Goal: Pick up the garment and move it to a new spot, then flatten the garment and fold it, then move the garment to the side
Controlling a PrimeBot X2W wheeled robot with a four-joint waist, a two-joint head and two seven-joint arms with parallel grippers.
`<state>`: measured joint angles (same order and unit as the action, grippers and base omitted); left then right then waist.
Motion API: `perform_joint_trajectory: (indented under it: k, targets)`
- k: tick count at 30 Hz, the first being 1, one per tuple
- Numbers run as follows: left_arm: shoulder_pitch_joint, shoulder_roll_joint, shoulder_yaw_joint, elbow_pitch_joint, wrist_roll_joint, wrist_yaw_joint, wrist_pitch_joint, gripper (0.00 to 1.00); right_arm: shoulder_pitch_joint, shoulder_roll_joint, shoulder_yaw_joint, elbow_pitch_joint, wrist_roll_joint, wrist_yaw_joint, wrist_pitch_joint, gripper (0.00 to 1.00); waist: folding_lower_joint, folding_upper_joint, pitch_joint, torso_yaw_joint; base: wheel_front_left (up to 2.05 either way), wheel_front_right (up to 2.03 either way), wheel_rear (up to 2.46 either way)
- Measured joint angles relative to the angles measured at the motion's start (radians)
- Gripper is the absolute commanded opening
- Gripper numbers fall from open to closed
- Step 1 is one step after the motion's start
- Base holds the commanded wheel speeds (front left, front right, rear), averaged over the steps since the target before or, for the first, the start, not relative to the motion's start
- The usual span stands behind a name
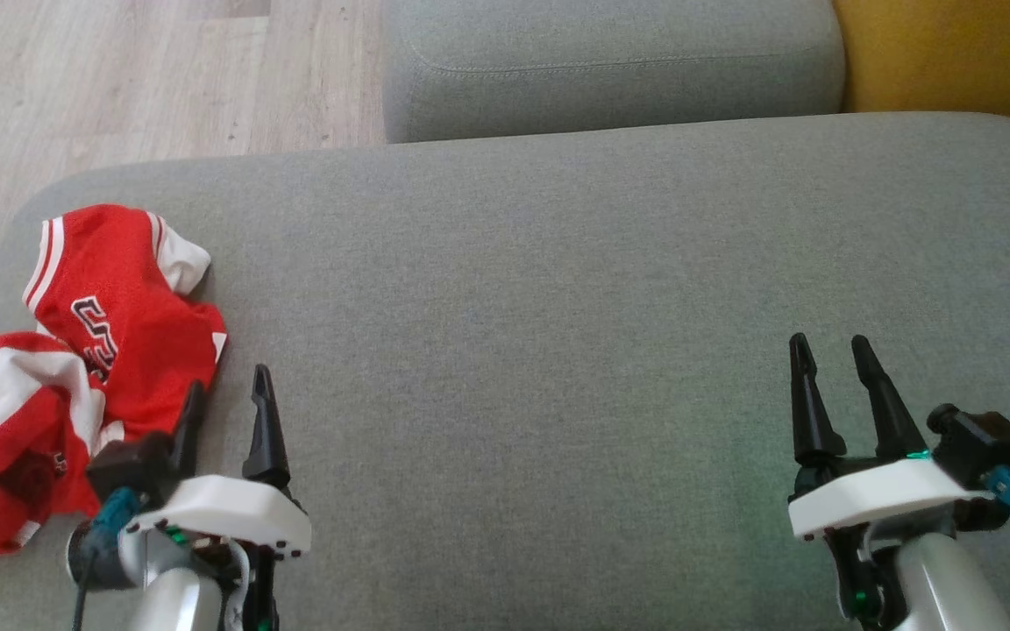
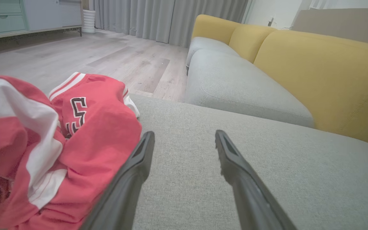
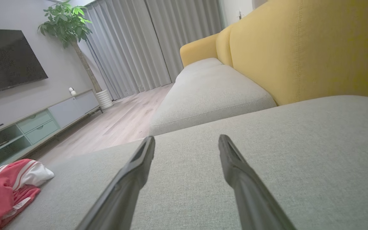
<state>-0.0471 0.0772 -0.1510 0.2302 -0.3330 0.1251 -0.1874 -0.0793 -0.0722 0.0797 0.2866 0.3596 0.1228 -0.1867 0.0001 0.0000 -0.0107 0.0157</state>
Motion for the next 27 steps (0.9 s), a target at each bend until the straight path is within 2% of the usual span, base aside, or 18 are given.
perform_joint_trajectory:
  k: [21,27]
  targets:
    - [-0.001,0.000,-0.001,-0.022,0.245,0.016,-0.061,1.00,-0.022,0.008,-0.021,0.008,-0.259,0.000,-0.062,1.00,0.0000,0.0000,-0.001,-0.003,0.00,0.00,0.00]
    - [-0.001,-0.001,0.003,-0.025,0.261,0.015,-0.062,1.00,-0.038,0.012,-0.016,0.009,-0.272,0.000,-0.062,1.00,0.0000,0.0000,-0.004,-0.005,0.00,0.00,0.00]
